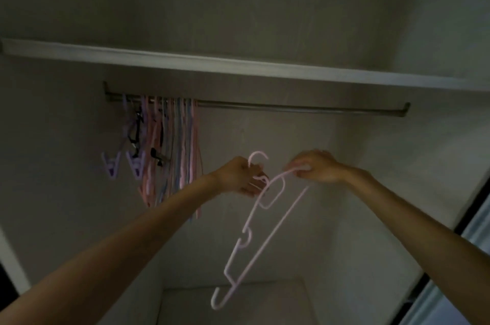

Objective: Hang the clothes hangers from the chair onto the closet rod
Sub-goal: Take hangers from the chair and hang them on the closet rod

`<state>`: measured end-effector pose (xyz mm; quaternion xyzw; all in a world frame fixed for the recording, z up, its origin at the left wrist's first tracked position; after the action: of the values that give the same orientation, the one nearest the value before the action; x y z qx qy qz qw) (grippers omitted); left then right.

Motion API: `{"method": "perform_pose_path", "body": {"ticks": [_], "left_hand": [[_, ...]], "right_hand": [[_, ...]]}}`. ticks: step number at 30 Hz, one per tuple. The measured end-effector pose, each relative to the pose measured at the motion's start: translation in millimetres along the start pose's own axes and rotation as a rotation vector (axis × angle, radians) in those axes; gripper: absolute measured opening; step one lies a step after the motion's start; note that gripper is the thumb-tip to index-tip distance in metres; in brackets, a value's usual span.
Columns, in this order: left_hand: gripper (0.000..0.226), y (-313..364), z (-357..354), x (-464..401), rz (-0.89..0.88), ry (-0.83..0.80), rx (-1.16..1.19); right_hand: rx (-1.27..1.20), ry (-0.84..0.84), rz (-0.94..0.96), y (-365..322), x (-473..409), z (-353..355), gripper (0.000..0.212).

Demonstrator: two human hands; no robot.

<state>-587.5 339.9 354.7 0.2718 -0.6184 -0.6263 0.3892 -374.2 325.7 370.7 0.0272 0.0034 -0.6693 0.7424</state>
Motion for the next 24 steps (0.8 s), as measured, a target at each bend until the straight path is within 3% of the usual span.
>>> {"method": "perform_pose_path", "body": {"ticks": [3, 6, 10, 12, 13, 16, 19, 21, 24], "left_hand": [[0.034, 11.5, 8.9, -1.1, 0.045, 0.173, 0.207], [0.036, 16.9, 31.5, -6.1, -0.020, 0.360, 0.254], [0.025, 26.0, 54.0, -16.9, -0.002, 0.471, 0.374], [0.023, 35.0, 61.1, -25.6, -0.008, 0.524, 0.443], [0.024, 38.5, 63.2, -31.3, -0.001, 0.542, 0.469], [0.029, 47.3, 64.7, -43.2, 0.033, 0.576, 0.542], [0.032, 48.9, 67.2, -46.7, 0.054, 0.562, 0.675], [0.026, 45.2, 71.5, -42.4, 0.083, 0.488, 0.734], [0.022, 39.4, 78.5, -34.6, 0.185, 0.307, 0.540]], "right_hand": [[-0.098, 0.372, -0.169, -38.0, 0.0, -10.9, 0.041], [0.010, 0.426, -0.245, -76.6, -2.4, -17.0, 0.046], [0.146, 0.648, -0.099, -103.3, -14.0, -7.8, 0.054], [-0.046, 0.541, -0.121, -118.4, -26.0, -0.6, 0.033], [-0.251, 0.371, -0.174, -126.9, -33.2, 3.0, 0.032], [-0.831, -0.089, -0.279, -147.9, -62.3, 8.5, 0.050], [-0.858, -0.181, -0.268, -148.1, -77.3, 10.7, 0.020], [-0.816, -0.172, -0.262, -138.7, -77.8, 9.5, 0.022], [-0.811, -0.165, -0.248, -125.6, -75.0, 3.9, 0.024]]}}
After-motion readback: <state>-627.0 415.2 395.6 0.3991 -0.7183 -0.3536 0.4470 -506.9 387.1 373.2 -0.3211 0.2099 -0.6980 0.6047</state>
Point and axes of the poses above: each hand's wrist, its own x-axis away from the middle knuckle, its own z-axis out of the back of the hand, y = z × x, the point moved 1 cm from there along -x, towards the middle knuckle, and after that the axes turned 11 degrees about x, right-handed, at the moved point
